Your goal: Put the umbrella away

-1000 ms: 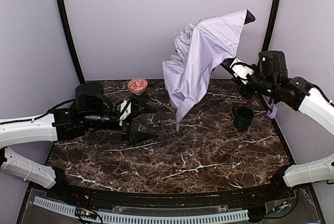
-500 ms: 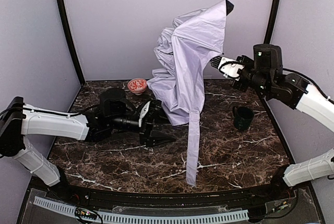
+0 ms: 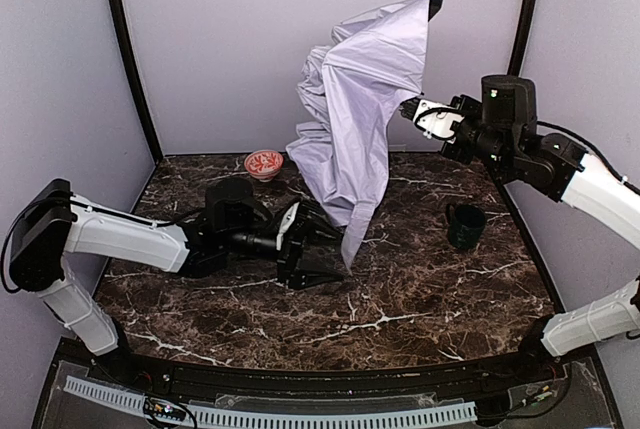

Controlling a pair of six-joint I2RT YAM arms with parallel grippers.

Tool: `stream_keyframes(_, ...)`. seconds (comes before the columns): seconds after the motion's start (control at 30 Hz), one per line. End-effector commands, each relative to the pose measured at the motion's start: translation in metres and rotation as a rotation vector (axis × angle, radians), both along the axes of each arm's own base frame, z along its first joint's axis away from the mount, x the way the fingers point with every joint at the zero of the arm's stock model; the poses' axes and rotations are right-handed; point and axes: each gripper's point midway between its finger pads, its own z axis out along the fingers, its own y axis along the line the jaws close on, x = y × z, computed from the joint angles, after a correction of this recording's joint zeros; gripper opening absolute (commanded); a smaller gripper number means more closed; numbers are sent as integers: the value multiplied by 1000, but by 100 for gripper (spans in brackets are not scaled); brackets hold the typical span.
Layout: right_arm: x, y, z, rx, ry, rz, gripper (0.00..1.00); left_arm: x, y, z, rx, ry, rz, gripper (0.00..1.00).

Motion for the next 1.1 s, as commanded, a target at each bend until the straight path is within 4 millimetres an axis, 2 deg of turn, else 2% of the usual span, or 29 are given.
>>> stream_keyframes(0.0,-3,1,60,156,-143,-2,0,5,-10,3,12,-5,-4,68)
stream_keyframes(0.27,-2,0,69,182,-152,-12,0,0,-25,-19,41,24,-24,64)
stream_keyframes(0.47,-2,-4,66,171,-146,-32,0,-13,-22,-20,26,50,-79,59)
stream_keyframes(0.5,-2,-4,66,171,-145,-30,0,-12,-22,-22,32,47,-74,55)
stream_keyframes(0.57,-2,-4,66,173,-145,-30,0,-11,-22,-26,52,49,-68,40)
stream_keyframes(0.63,-2,-4,66,177,-145,-31,0,-11,-22,-27,60,43,-61,11)
stream_keyframes(0.67,-2,-6,67,180,-145,-34,0,-10,-21,-26,61,36,-51,1)
stream_keyframes(0.8,-5,-11,78,231,-133,-40,0,-10,-11,-33,73,6,-9,0)
stream_keyframes(0.9,-4,-24,83,262,-120,-70,0,-13,0,-40,103,2,6,0)
stream_keyframes(1.0,-1,-38,73,269,-90,-111,0,-20,11,-39,115,-13,4,0)
stream_keyframes(1.07,-4,-40,66,273,-77,-105,0,-18,17,-43,136,-39,37,0)
